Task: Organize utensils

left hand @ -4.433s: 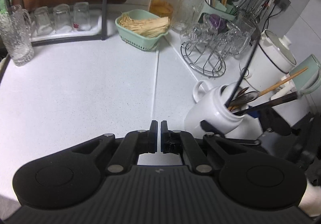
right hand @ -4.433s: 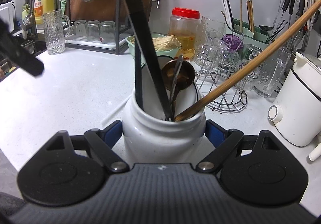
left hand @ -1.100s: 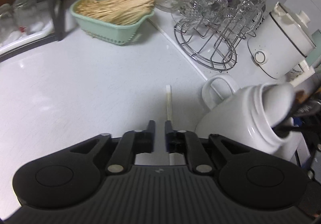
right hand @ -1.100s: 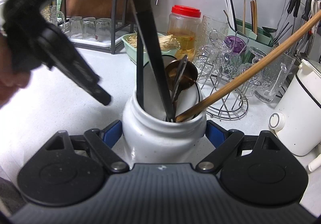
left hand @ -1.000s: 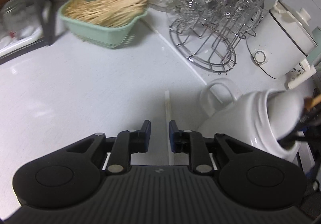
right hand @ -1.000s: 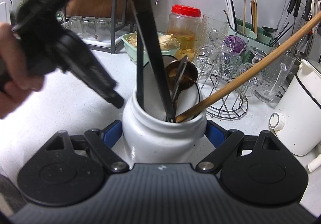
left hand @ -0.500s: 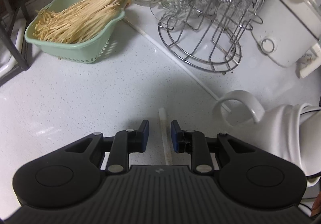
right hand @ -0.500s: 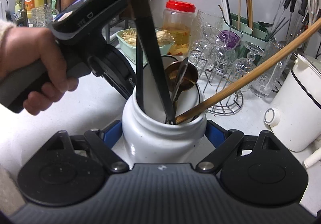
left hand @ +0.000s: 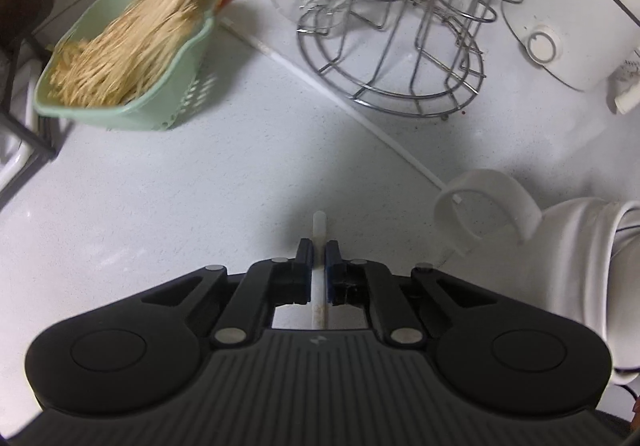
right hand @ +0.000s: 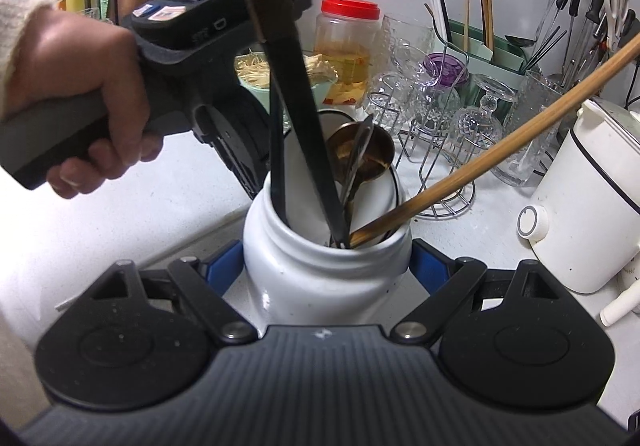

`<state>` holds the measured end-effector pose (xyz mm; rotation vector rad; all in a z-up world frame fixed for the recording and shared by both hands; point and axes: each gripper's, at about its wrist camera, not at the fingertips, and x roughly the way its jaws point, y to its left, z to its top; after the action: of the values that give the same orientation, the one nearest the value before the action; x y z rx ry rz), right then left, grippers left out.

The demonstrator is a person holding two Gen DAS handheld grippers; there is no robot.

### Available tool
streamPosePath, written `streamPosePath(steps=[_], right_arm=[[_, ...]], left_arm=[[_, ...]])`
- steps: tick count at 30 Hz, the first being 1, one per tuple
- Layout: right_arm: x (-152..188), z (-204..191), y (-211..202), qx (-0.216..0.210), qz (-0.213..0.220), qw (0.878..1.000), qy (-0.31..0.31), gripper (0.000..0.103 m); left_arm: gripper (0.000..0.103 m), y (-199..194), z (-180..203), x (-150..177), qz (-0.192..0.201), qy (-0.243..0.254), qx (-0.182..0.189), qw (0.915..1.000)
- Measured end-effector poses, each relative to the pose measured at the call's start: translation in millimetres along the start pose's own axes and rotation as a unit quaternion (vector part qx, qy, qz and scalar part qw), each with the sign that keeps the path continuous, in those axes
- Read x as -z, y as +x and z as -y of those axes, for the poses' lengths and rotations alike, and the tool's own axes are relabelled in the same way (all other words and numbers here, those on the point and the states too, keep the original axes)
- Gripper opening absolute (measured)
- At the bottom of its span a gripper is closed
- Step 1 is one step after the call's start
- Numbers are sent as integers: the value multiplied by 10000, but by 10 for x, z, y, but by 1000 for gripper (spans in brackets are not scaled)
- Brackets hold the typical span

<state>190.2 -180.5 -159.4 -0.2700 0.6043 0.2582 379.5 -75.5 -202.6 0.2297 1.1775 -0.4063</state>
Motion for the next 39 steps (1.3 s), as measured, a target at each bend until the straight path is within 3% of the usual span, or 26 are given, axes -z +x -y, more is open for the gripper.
streamPosePath(steps=[8,14,19,28,39], right_arm=[[7,0,0,-12,17,10000,-2,91],[-11,-59,21,-64,32,9999,-95,91],[-31,-133,44,-162,83,9997,-179,91],[-28,-161,32,-186,136,9996,-164,91],[-12,-147,21,-270,213,9992,-207,91]], left_arm=[[7,-582,-207,183,742,-423,5,9963],[7,-1238,-219,370,1502,-656,203,9863],[7,-1685,-70,614,1911,-603,497,9784],[7,-2040,176,997,2178,-398,888,9711],[7,-2328,304,1087,2432,-38,1012,9647]])
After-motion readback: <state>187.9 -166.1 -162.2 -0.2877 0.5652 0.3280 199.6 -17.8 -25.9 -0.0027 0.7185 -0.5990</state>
